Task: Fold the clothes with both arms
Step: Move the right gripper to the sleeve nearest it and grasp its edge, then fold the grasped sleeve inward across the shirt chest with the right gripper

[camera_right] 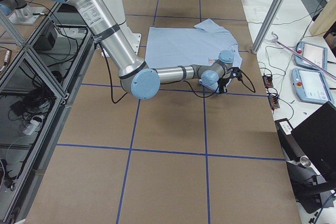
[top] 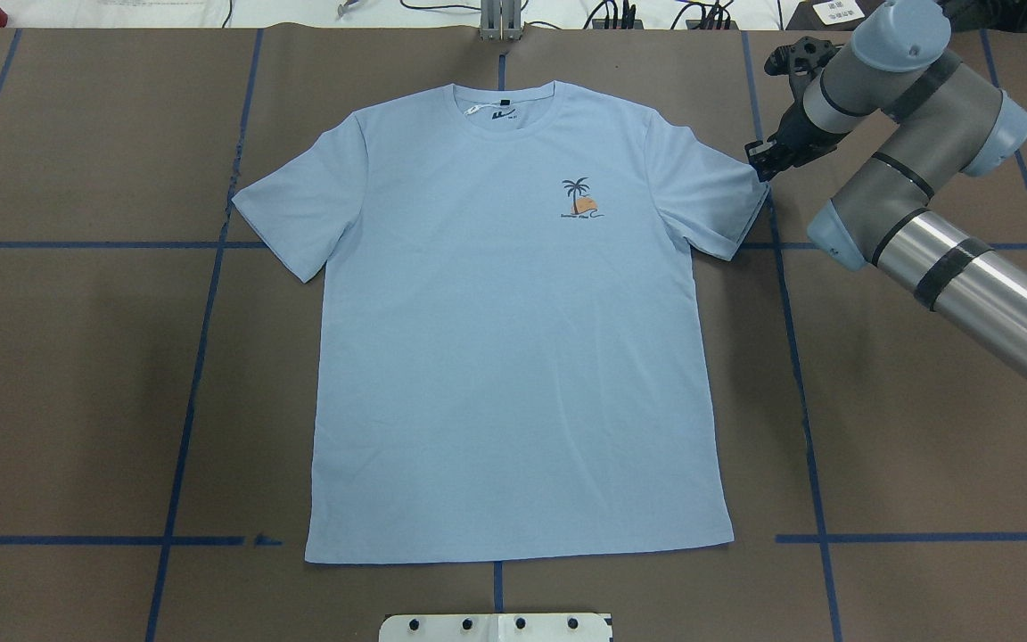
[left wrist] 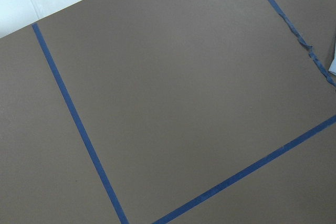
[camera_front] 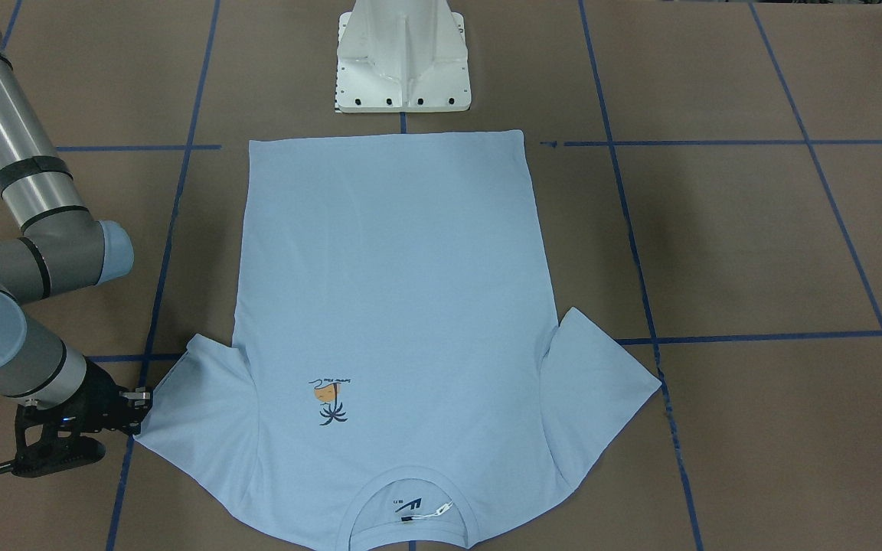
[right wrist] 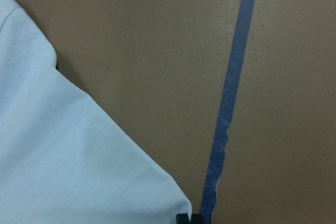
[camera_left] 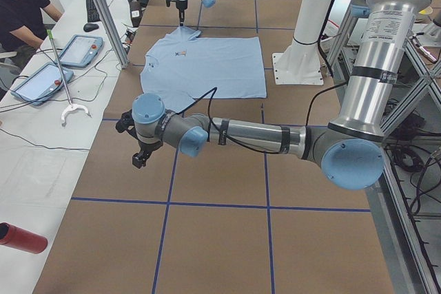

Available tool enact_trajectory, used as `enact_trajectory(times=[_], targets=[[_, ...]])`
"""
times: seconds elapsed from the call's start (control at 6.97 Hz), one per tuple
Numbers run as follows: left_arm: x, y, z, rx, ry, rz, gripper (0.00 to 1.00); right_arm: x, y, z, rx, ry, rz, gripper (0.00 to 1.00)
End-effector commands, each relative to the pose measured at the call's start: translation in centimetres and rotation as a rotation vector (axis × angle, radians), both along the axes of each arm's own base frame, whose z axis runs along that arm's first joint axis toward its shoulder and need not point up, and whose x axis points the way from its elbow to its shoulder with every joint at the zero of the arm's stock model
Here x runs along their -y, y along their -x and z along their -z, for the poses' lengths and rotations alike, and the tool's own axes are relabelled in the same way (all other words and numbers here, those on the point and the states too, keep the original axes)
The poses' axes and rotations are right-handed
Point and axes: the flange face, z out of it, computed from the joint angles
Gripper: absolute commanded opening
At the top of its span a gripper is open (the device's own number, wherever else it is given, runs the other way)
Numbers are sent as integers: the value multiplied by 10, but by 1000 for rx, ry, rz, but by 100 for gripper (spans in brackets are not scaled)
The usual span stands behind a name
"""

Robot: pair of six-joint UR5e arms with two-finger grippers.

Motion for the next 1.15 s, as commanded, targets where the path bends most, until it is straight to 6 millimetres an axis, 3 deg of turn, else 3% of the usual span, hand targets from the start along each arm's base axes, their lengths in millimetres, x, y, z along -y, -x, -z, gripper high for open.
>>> enact_trajectory(times=[0.0, 0.14, 0.29, 0.43, 0.57, 0.72, 0.86, 1.0], targets=[[0, 0, 0, 0, 2, 0, 100, -2, -4, 33, 42, -31, -19, 0], [1, 0, 1, 1, -1, 1, 100, -10, 2, 62, 93, -1, -69, 0], [2, 0, 4, 1, -3, 1, 100, -31, 26, 103, 166, 51, -112, 0], [2, 0, 4, 1, -5, 1, 100, -44, 62, 142, 207, 74, -113, 0], [3, 0, 3, 2, -3, 0, 100, -56, 105, 165, 187, 58, -162, 0], [3, 0, 3, 1, -4, 0, 100, -52, 158, 188, 126, 4, -239, 0], [3, 0, 1, 3, 0, 1, 100, -30, 186, 206, 91, 9, -252, 0], [3, 1, -2, 3, 4, 3, 100, -13, 196, 208, 50, 3, -286, 0]])
